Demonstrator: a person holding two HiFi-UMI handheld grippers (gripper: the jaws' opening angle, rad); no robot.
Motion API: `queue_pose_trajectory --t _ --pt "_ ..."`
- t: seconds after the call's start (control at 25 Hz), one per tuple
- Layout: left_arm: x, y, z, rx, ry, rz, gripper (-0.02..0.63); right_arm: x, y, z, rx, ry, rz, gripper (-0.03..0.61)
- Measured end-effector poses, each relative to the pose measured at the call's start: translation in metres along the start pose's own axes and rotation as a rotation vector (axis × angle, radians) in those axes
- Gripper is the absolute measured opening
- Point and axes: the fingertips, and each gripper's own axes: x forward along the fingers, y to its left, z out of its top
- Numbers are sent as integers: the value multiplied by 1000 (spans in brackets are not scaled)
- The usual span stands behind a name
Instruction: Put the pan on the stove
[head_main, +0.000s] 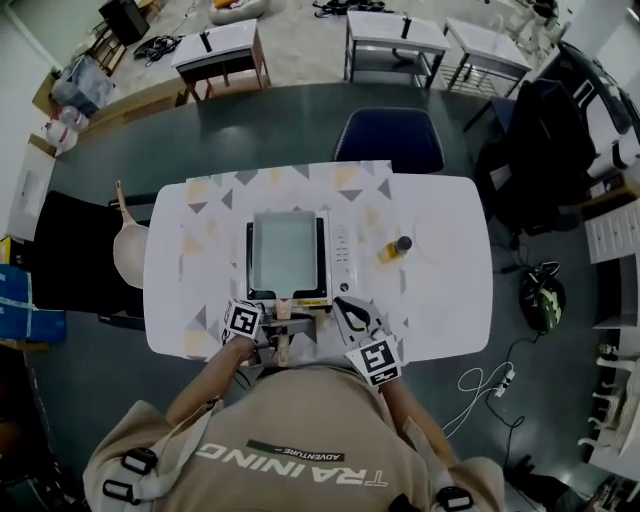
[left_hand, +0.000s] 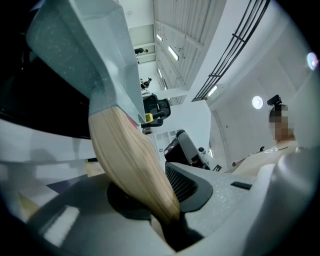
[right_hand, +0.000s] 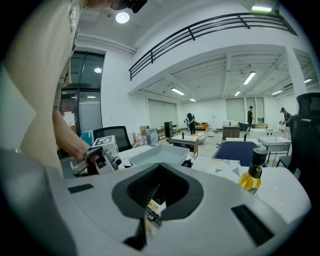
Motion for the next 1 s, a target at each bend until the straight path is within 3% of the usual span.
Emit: queue_pose_trajectory --t 0.56,0.72,0.88,1.0 --pt "4 -2 4 -4 -5 -22 91 -15 2 15 -20 -34 -38 -2" --pt "0 0 7 32 4 37 91 -19 2 16 -18 -42 -66 -2" --pt "4 -6 4 -11 -1 -25 91 -20 7 15 -11 -34 -66 -2" --pt "2 -6 4 -8 0 -29 92 -21 9 15 -9 -34 -74 -2"
